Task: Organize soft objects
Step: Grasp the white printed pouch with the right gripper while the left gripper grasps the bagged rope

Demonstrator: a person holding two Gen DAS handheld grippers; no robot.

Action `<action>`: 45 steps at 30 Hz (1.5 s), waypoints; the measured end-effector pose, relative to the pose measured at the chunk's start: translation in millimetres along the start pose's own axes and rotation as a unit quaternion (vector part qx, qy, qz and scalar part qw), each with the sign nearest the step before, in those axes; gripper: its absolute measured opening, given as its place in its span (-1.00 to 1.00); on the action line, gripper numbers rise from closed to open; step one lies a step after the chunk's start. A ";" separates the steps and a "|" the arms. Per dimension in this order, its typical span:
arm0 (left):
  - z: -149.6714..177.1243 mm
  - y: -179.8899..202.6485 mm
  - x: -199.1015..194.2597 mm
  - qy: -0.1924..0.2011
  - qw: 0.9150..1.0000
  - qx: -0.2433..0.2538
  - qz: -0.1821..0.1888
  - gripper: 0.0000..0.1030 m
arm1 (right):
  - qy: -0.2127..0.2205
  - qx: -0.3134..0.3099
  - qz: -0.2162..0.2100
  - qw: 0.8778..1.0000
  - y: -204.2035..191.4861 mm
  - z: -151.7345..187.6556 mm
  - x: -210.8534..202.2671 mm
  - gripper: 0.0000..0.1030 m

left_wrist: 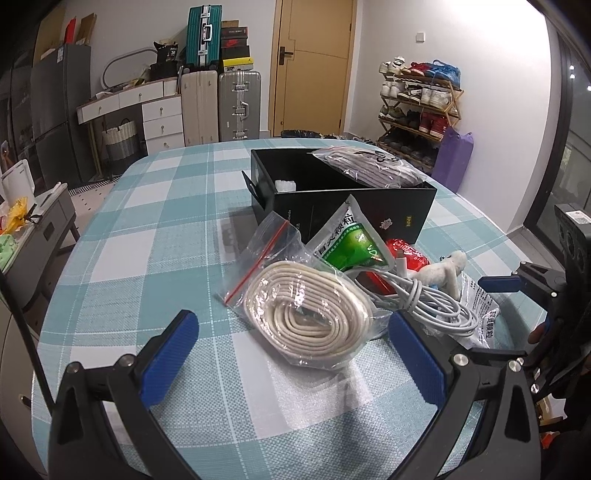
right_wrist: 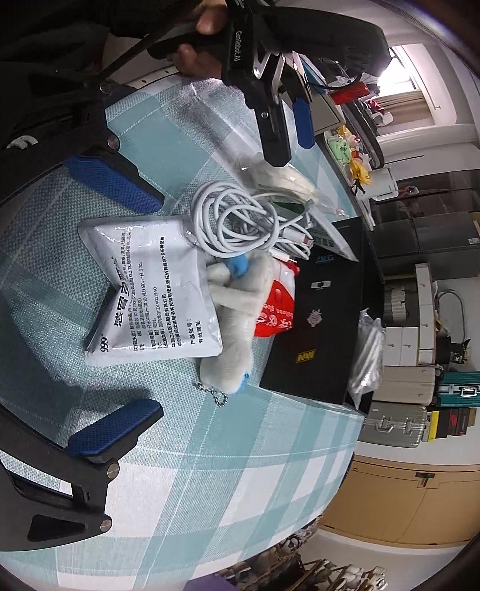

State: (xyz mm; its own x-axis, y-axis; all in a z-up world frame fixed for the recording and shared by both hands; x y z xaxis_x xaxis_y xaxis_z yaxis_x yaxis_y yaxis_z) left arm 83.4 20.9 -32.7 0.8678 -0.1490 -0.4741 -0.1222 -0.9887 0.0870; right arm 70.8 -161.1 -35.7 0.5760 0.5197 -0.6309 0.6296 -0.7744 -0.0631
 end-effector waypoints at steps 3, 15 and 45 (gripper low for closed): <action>0.3 -0.9 1.2 -0.002 1.000 -0.004 0.001 1.00 | -0.002 -0.011 0.003 1.000 -4.1 0.6 1.6 0.99; 1.7 -1.2 1.0 -0.004 1.000 -0.002 0.001 1.00 | 0.002 -0.022 0.011 1.000 -6.4 0.2 -1.4 0.93; 3.2 -1.5 2.7 -0.013 1.000 -0.002 -0.002 1.00 | 0.050 -0.013 0.005 0.999 11.5 8.4 -38.4 0.11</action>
Point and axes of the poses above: each gripper's, at about its wrist camera, not at the fingertips, and x roughly the way its jaws point, y to its right, z to its underside, the point moved 4 cm from there along x, roughly the way its jaws point, and after that the axes turned 12 degrees about y, right-handed, at the moved point
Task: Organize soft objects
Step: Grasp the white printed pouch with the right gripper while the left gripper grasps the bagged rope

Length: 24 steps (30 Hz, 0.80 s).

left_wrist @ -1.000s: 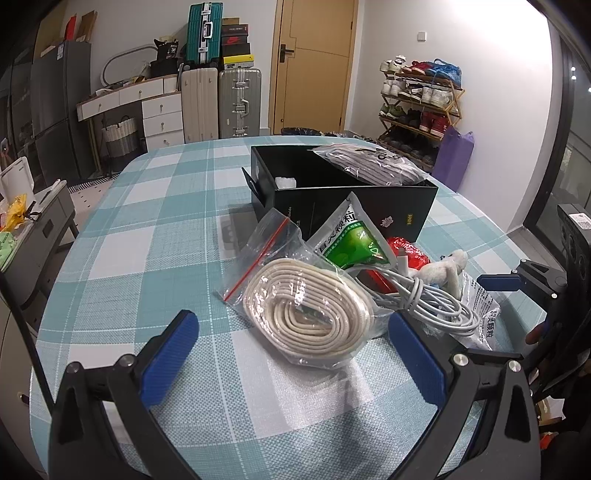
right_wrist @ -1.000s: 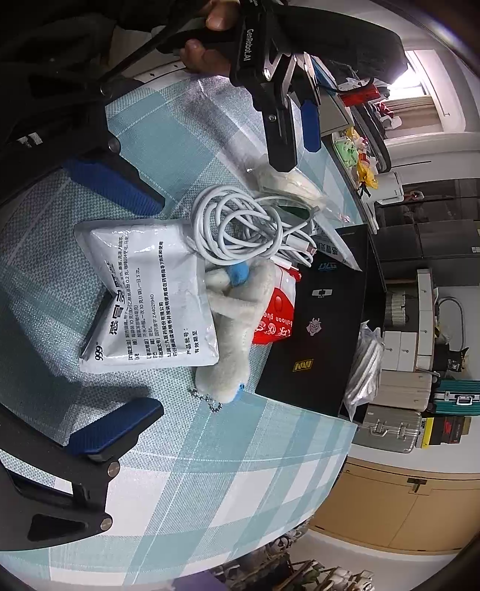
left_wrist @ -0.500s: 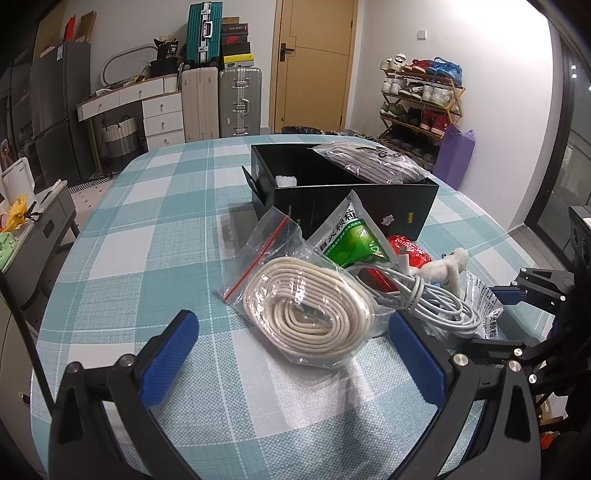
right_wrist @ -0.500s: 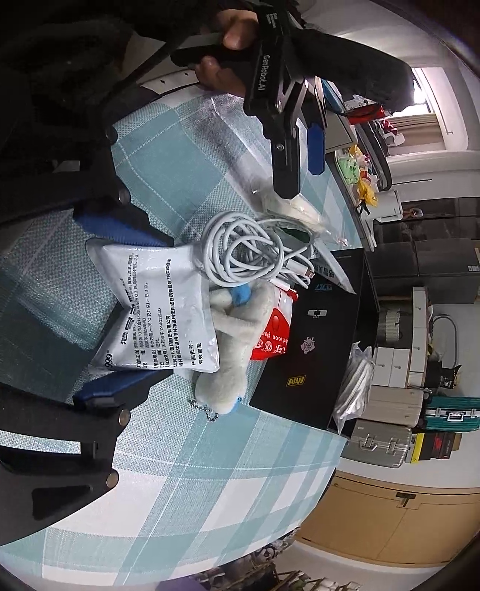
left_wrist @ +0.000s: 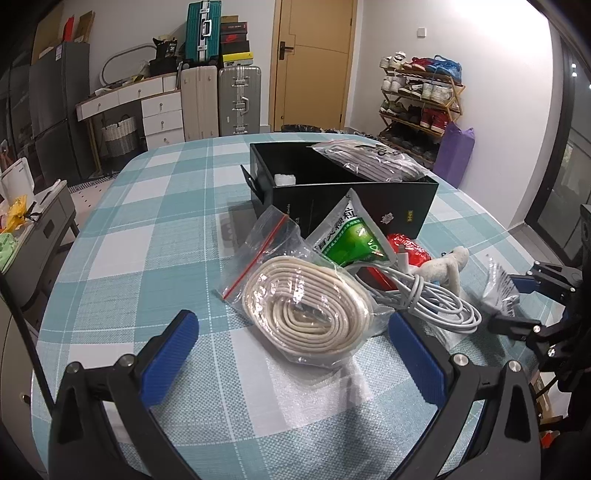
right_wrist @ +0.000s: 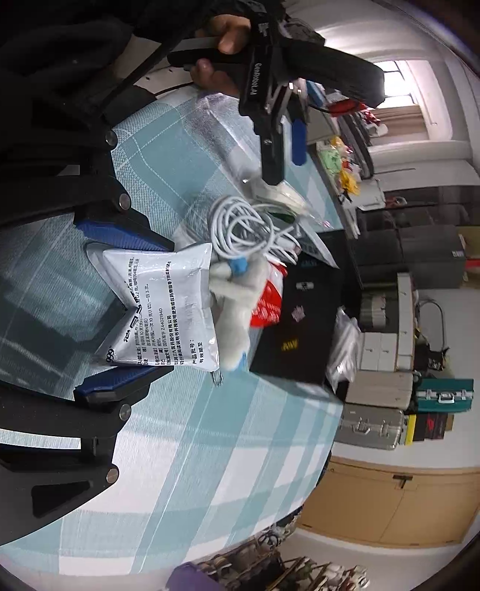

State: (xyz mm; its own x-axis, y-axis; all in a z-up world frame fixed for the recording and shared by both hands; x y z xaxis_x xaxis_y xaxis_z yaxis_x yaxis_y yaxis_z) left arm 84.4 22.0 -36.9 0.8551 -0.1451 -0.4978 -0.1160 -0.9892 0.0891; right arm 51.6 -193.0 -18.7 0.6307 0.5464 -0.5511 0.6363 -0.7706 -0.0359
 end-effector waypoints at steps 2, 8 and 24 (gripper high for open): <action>0.2 -1.4 2.3 -0.010 1.000 -0.006 -0.001 1.00 | 0.004 0.003 0.008 1.000 4.9 -0.1 -2.9 0.11; 1.2 -6.1 8.8 -0.028 0.999 -0.033 -0.002 1.00 | 0.022 0.008 0.013 1.000 11.6 -3.3 -12.9 0.11; -1.3 -22.1 30.5 -0.062 0.987 -0.143 0.034 1.00 | 0.037 0.006 0.005 0.999 9.2 -8.5 -20.7 0.11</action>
Point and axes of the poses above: each gripper's, at about its wrist camera, not at the fingertips, and x roughly the way its jaws point, y to its right, z to its underside, the point moved 4 cm from there along x, roughly the way its jaws point, and after that the axes turned 12 degrees about y, right-handed, at the moved point
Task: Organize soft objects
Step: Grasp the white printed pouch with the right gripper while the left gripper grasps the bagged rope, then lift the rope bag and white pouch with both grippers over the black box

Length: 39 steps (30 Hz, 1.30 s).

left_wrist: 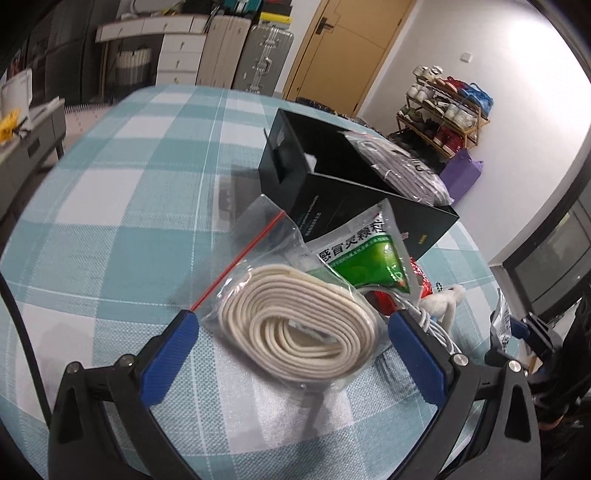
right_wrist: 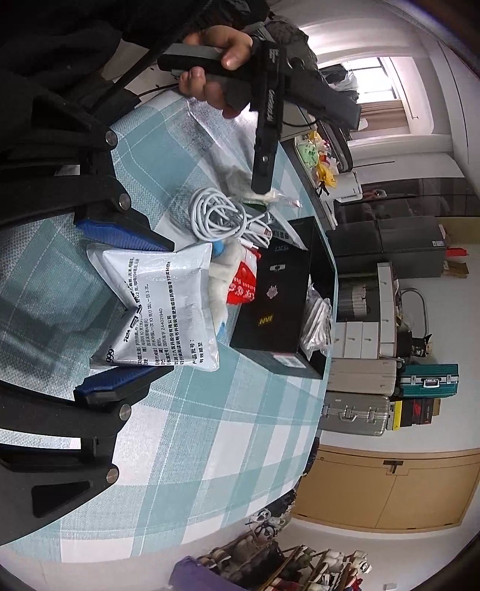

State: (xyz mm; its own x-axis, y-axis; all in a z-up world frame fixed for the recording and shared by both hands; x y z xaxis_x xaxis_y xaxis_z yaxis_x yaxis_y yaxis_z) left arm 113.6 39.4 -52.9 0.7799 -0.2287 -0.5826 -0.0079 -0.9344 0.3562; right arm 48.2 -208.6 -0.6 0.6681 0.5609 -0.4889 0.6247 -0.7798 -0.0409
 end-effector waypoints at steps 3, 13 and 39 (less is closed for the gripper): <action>0.8 0.5 2.2 -0.001 1.000 0.000 -0.005 1.00 | 0.000 -0.003 -0.003 1.000 -3.0 -1.1 1.5 0.11; 5.6 12.6 5.4 -0.009 0.999 0.043 -0.028 0.89 | -0.002 -0.006 -0.006 1.000 -4.9 -0.8 3.3 0.11; 5.8 26.3 -19.1 0.017 0.998 0.064 0.004 -0.45 | 0.020 -0.013 0.001 1.000 -5.9 -15.2 -2.4 0.11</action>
Point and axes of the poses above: each gripper's, at about its wrist camera, not at the fingertips, and x roughly the way its jaws point, y to its right, z to its underside, the point moved 4 cm from there along x, roughly the way its jaws point, and after that the axes turned 12 degrees about y, right-handed, at the moved point
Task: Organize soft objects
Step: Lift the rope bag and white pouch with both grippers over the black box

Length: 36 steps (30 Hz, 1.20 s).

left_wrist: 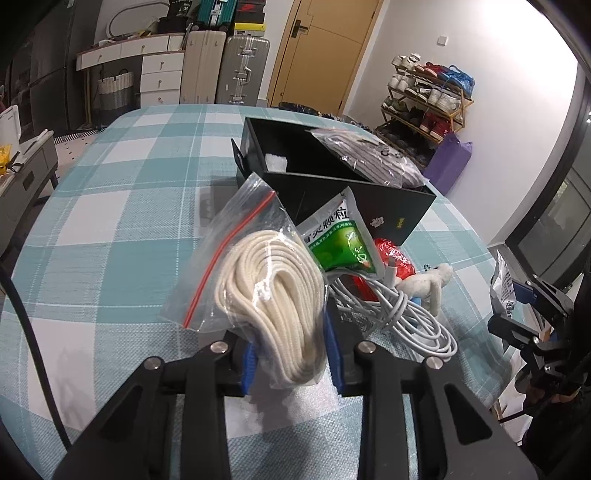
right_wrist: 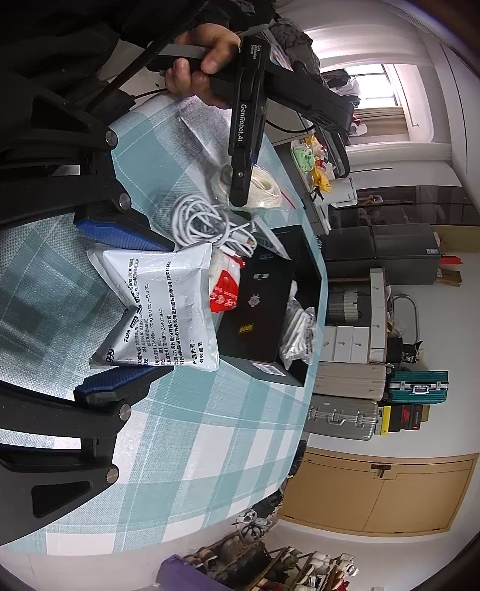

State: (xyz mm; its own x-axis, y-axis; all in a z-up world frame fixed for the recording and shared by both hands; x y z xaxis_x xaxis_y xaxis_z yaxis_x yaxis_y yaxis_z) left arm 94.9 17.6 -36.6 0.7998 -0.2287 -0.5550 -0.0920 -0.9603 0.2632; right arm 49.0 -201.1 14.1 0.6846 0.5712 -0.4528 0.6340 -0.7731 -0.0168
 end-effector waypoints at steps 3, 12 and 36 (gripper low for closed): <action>-2.8 1.6 -7.7 0.011 1.000 0.004 0.001 -0.47 | 0.008 -0.003 0.000 1.000 -1.9 -5.3 -1.8 0.11; -19.1 9.5 -31.2 0.046 0.999 0.012 0.007 -0.49 | 0.037 0.001 0.008 0.999 -6.5 -24.3 -9.3 0.11; -56.2 26.4 -35.6 0.082 0.996 0.042 -0.005 -0.49 | 0.084 0.009 0.003 0.996 -6.9 -69.8 2.7 0.11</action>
State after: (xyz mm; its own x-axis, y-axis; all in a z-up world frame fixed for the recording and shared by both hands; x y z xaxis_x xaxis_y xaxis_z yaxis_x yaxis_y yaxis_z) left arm 97.3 9.4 34.4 0.8868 -0.1971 -0.4181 -0.1278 -0.9738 0.1882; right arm 71.6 -175.0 75.2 0.7399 0.6032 -0.2978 0.6242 -0.7807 -0.0306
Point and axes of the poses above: each gripper's, at about its wrist camera, not at the fingertips, and x roughly the way its jaws point, y to its right, z to its underside, the point moved 4 cm from there along x, roughly the way its jaws point, and after that the axes turned 12 degrees about y, right-handed, at the moved point
